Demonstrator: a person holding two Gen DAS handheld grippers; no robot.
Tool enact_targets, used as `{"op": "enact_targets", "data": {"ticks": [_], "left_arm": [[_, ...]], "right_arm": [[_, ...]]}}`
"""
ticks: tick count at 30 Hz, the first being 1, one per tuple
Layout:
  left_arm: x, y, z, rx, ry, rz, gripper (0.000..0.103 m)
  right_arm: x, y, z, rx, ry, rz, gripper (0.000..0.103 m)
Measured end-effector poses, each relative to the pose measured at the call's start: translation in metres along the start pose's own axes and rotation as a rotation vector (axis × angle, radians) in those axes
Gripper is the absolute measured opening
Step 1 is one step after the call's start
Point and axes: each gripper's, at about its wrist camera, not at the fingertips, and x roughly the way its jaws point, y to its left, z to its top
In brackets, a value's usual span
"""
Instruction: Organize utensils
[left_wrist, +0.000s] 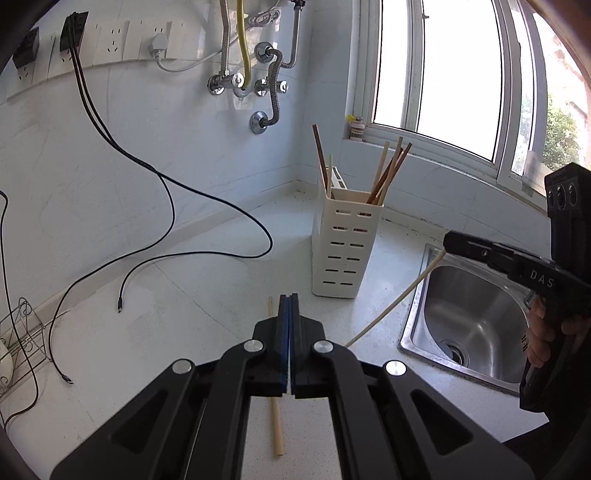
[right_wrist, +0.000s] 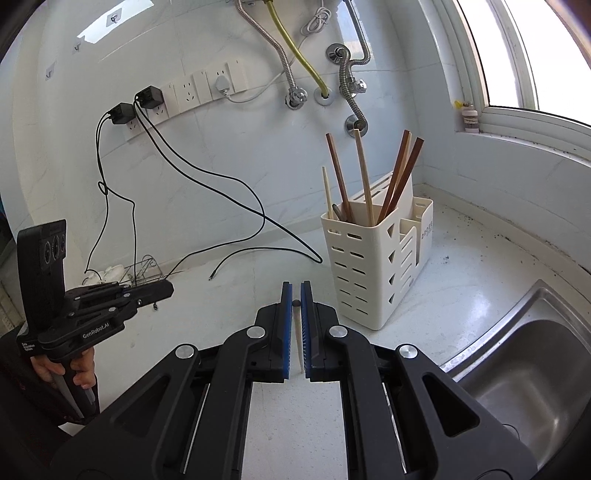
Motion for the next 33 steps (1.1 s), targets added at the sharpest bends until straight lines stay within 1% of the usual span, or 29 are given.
{"op": "enact_targets", "data": {"ticks": [6, 7, 8, 9, 10, 11, 14, 19, 23, 26, 28, 33], "left_arm": [[0.015, 0.017, -0.030, 0.005, 0.093, 0.007, 0.001], [0.016, 0.020, -0.036, 0.001, 0.101, 0.003, 0.005], [0.018, 0.021, -0.040, 0.002, 0.111, -0.010, 0.013], [0.019, 0.021, -0.045, 0.007, 0.121, -0.024, 0.019], [0.019, 0.020, -0.049, 0.013, 0.125, -0.040, 0.028], [0.019, 0.018, -0.054, 0.023, 0.124, -0.060, 0.031], [0.023, 0.008, -0.065, 0.061, 0.150, -0.119, 0.031], [0.034, -0.011, -0.085, 0.115, 0.209, -0.173, 0.031], [0.046, -0.024, -0.097, 0.157, 0.267, -0.189, 0.031], [0.051, -0.029, -0.103, 0.157, 0.290, -0.198, 0.031], [0.055, -0.030, -0.108, 0.156, 0.303, -0.186, 0.031], [0.061, -0.032, -0.113, 0.162, 0.334, -0.182, 0.031]], "right_arm": [[0.001, -0.003, 0.002, 0.010, -0.002, -0.006, 0.004], [0.001, -0.003, 0.002, 0.011, -0.004, -0.005, 0.004], [0.000, -0.003, 0.002, 0.011, -0.005, -0.002, 0.004], [-0.001, -0.003, 0.002, 0.010, -0.010, -0.008, 0.004], [-0.001, -0.003, 0.002, 0.011, -0.011, -0.008, 0.004], [-0.001, -0.003, 0.002, 0.011, -0.010, -0.005, 0.004], [-0.002, -0.005, 0.002, 0.019, -0.010, -0.006, 0.004], [-0.001, -0.007, 0.002, 0.026, -0.010, -0.016, 0.004], [-0.001, -0.011, 0.001, 0.042, -0.009, -0.017, 0.004], [-0.001, -0.012, 0.002, 0.048, -0.009, -0.019, 0.004], [-0.001, -0.013, 0.002, 0.052, -0.009, -0.025, 0.004], [-0.001, -0.013, 0.003, 0.053, -0.007, -0.023, 0.004]]}}
